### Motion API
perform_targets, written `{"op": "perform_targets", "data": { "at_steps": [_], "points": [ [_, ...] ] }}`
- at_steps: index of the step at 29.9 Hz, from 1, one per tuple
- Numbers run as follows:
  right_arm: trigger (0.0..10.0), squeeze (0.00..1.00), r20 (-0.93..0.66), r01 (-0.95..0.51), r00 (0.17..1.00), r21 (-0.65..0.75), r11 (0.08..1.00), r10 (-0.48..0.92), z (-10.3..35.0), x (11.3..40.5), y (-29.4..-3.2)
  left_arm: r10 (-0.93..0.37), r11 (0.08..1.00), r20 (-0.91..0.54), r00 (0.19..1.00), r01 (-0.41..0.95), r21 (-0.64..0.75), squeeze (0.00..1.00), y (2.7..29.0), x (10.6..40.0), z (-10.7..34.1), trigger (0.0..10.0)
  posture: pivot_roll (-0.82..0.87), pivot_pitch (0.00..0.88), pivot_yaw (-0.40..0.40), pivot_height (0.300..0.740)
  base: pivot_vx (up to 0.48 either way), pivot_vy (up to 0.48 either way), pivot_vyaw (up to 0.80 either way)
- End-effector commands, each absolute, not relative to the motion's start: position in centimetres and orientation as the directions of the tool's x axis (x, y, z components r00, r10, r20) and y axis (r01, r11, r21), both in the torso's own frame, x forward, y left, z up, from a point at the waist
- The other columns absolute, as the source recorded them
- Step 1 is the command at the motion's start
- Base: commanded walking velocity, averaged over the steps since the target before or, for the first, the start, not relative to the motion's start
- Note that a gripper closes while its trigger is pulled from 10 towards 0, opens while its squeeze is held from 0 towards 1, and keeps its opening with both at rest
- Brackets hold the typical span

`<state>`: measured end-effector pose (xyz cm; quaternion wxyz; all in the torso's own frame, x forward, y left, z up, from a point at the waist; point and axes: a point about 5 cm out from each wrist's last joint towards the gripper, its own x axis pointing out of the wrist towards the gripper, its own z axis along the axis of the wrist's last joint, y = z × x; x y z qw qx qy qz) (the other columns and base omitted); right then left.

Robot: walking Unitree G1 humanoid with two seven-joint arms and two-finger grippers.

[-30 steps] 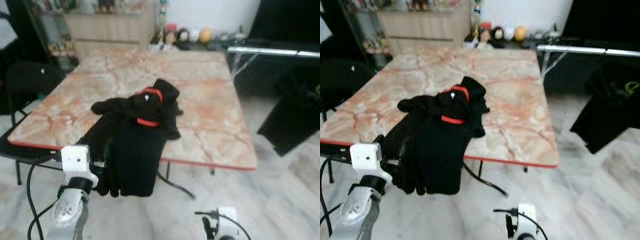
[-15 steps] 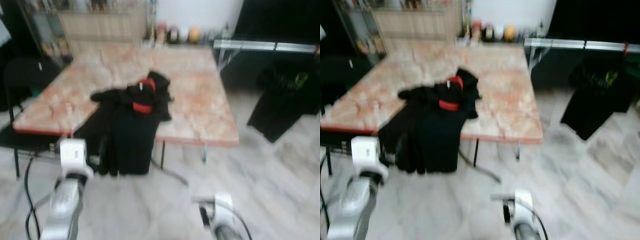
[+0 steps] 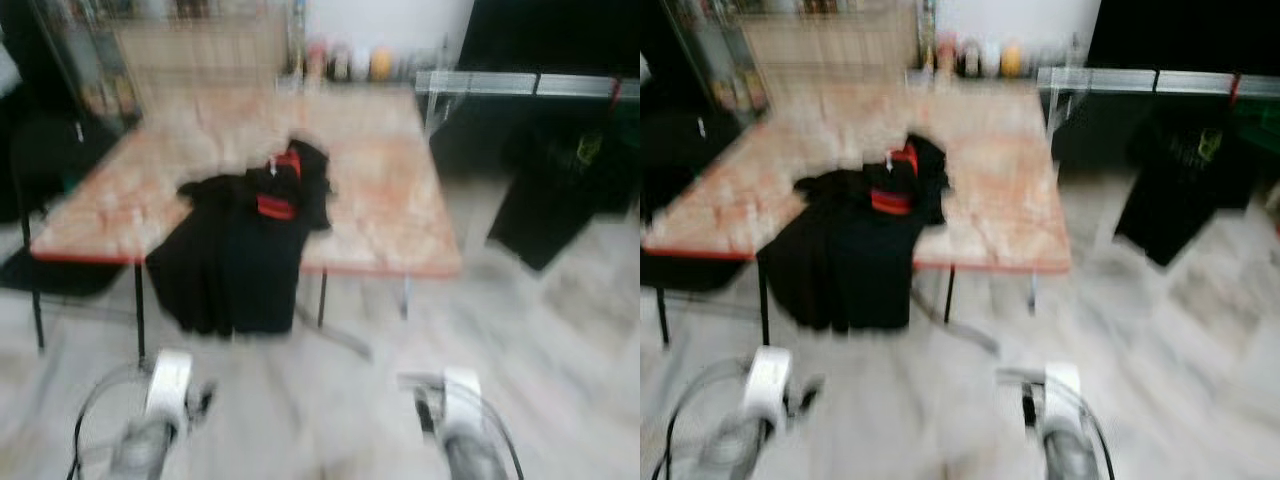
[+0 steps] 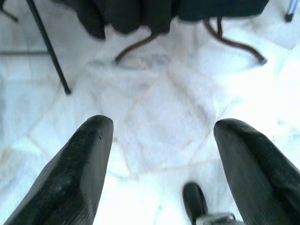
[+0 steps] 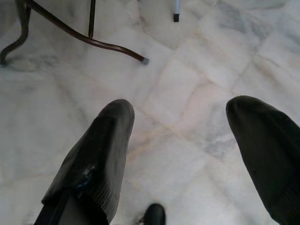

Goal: Hang hanger

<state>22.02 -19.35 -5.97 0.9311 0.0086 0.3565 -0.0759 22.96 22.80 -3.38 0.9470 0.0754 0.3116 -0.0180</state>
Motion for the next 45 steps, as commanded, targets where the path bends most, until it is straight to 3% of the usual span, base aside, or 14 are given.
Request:
{"op": "perform_targets", "data": {
  "at_steps": [1, 9, 15, 25, 31, 37, 45],
  "points": [
    [10.0, 0.00, -0.675, 0.145, 0.726, -0.038, 0.989, -0.133, -6.0, 22.1, -19.3, 0.044, 0.991, -0.656, 0.753, 0.049, 0.123, 0.00, 23.2, 21.3, -4.7, 10.0, 0.05, 0.000, -0.010, 0.740, 0.000, 0.000, 0.00],
    [10.0, 0.00, -0.734, 0.185, 0.660, -0.044, 0.982, -0.158, -7.1, 20.0, -21.1, 0.085, 0.995, -0.735, 0.673, -0.016, 0.101, 0.00, 23.6, 18.8, -6.7, 10.0, 0.02, 0.000, -0.003, 0.740, 0.000, 0.000, 0.00],
    [10.0, 0.00, -0.800, 0.248, 0.568, -0.058, 0.967, -0.194, -8.6, 16.5, -22.0, 0.123, 0.991, -0.766, 0.631, -0.044, 0.123, 0.00, 24.7, 16.8, -7.5, 10.0, -0.01, 0.000, 0.032, 0.740, 0.000, 0.000, 0.00],
    [10.0, 0.00, -0.842, 0.261, 0.510, -0.045, 0.964, -0.178, -9.8, 13.4, -21.5, 0.142, 0.988, -0.780, 0.610, -0.035, 0.153, 0.00, 25.6, 16.0, -7.6, 10.0, -0.01, 0.000, 0.030, 0.740, 0.000, 0.000, 0.00],
    [10.0, 0.00, -0.846, 0.230, 0.508, -0.047, 0.972, -0.161, -9.9, 13.3, -21.5, 0.166, 0.986, -0.772, 0.614, -0.090, 0.141, 0.00, 25.8, 16.1, -7.5, 10.0, -0.01, 0.000, 0.012, 0.740, 0.000, 0.000, 0.00],
    [10.0, 0.00, -0.855, 0.273, 0.484, -0.057, 0.960, -0.188, -9.8, 12.6, -23.4, 0.143, 0.989, -0.788, 0.599, -0.051, 0.141, 0.00, 25.0, 16.0, -7.8, 10.0, 0.01, 0.000, 0.019, 0.740, 0.000, 0.000, 0.00],
    [10.0, 0.00, -0.865, 0.264, 0.470, -0.052, 0.963, -0.176, -9.8, 12.0, -23.8, 0.154, 0.987, -0.785, 0.600, -0.068, 0.142, 0.00, 25.3, 16.1, -7.7, 10.0, 0.03, 0.000, 0.007, 0.740, 0.000, 0.000, 0.00]
  ]
}}
